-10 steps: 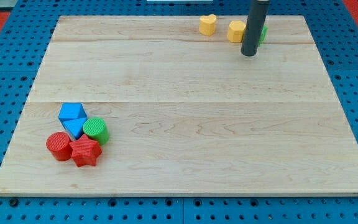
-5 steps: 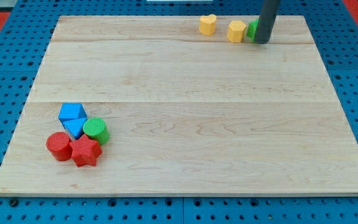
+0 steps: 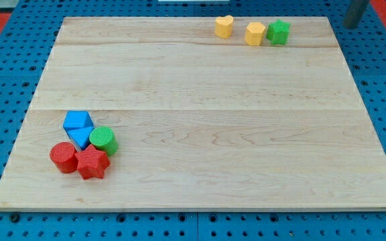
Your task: Move green star to the bottom right
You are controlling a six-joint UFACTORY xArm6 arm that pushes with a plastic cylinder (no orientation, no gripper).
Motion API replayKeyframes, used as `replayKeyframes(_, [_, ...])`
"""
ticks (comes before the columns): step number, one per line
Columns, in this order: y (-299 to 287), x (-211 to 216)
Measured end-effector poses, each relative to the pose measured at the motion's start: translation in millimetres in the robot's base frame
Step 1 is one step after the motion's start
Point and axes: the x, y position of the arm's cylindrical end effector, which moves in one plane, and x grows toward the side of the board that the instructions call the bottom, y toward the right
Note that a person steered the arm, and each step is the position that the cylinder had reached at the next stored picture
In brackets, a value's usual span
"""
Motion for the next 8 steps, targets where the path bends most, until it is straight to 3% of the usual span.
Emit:
replayKeyframes(1, [-16.5, -5.0])
replayKeyframes(2, [-80.8, -4.7])
replayKeyframes(4, [-154.8, -2.1])
replayKeyframes(5, [-165.5, 26.0])
replayKeyframes(8, [-156.0, 170.1])
